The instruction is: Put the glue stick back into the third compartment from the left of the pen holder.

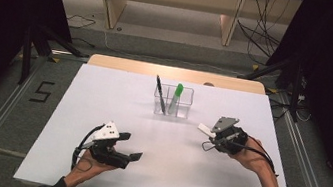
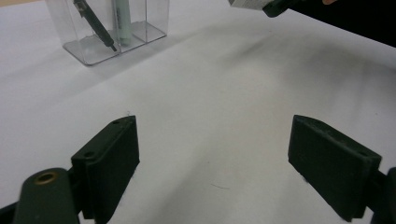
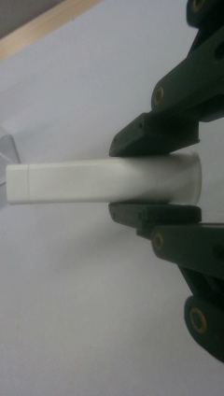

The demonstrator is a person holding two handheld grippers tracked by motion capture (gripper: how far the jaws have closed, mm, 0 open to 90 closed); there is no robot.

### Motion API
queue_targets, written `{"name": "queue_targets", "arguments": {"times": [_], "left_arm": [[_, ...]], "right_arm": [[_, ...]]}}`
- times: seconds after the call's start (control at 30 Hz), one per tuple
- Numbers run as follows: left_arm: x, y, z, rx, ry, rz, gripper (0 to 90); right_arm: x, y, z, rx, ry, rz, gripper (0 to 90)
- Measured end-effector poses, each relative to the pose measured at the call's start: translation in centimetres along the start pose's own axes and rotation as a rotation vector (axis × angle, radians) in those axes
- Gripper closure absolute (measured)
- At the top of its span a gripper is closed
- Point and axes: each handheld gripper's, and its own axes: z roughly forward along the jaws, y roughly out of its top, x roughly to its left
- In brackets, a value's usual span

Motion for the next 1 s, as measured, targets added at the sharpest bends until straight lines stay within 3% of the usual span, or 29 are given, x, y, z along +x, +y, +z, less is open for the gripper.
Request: {"name": "queue_targets", "arguments": {"times": [0.27, 0.57, 0.67, 1.0], "left_arm": [[0.1, 0.0, 0.0, 0.005, 0.001, -0.003, 16.3], [0.3, -0.1, 0.0, 0.013, 0.006, -0.017, 16.3], [0.4, -0.1, 0.0, 0.015, 0.008, -0.019, 16.3], [0.6, -0.1, 0.1, 0.029, 0.011, -0.033, 16.3]], "right_arm": [[2.2, 0.8, -0.6, -0.066, -0.068, -0.055, 67.7], [5.0, 1.5, -1.3, -0.133, -0.185, -0.14, 67.7], [6.2, 1.5, -1.4, -0.145, -0.243, -0.172, 67.7], [8.9, 1.4, -1.4, -0.166, -0.347, -0.253, 67.7]]}}
